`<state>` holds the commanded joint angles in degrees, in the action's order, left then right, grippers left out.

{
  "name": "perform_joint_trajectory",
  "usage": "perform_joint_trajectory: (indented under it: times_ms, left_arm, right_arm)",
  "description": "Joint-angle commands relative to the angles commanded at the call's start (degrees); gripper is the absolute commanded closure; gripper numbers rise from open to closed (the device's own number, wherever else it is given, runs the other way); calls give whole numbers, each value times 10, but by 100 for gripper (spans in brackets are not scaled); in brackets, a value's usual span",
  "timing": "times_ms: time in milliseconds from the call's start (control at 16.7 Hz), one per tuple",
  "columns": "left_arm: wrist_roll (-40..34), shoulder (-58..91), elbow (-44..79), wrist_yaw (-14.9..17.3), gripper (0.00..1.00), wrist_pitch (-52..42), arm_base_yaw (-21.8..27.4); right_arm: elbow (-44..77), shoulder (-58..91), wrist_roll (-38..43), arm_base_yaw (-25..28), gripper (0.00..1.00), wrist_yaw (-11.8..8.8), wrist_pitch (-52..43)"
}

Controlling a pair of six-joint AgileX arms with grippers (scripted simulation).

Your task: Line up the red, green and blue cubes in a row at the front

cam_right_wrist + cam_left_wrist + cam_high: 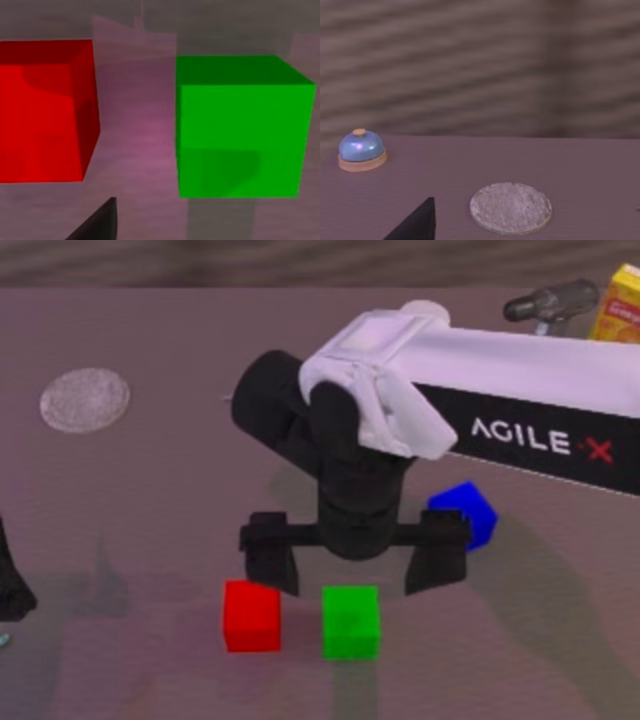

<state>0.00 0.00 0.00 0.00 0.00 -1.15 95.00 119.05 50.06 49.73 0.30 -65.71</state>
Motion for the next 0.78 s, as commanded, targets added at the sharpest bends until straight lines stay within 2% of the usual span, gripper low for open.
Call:
perform_joint_trajectory:
  times_ms: [180,360,780]
  left_arm:
    - [0,0,0,0,0,0,0]
    - [0,0,0,0,0,0,0]
    - [0,0,0,0,0,0,0]
  right_arm:
    - [0,3,-8,-6,0,0,1]
    - [7,9,-64,-31,0,0,1]
    - [27,34,-328,-145,0,-3,-3]
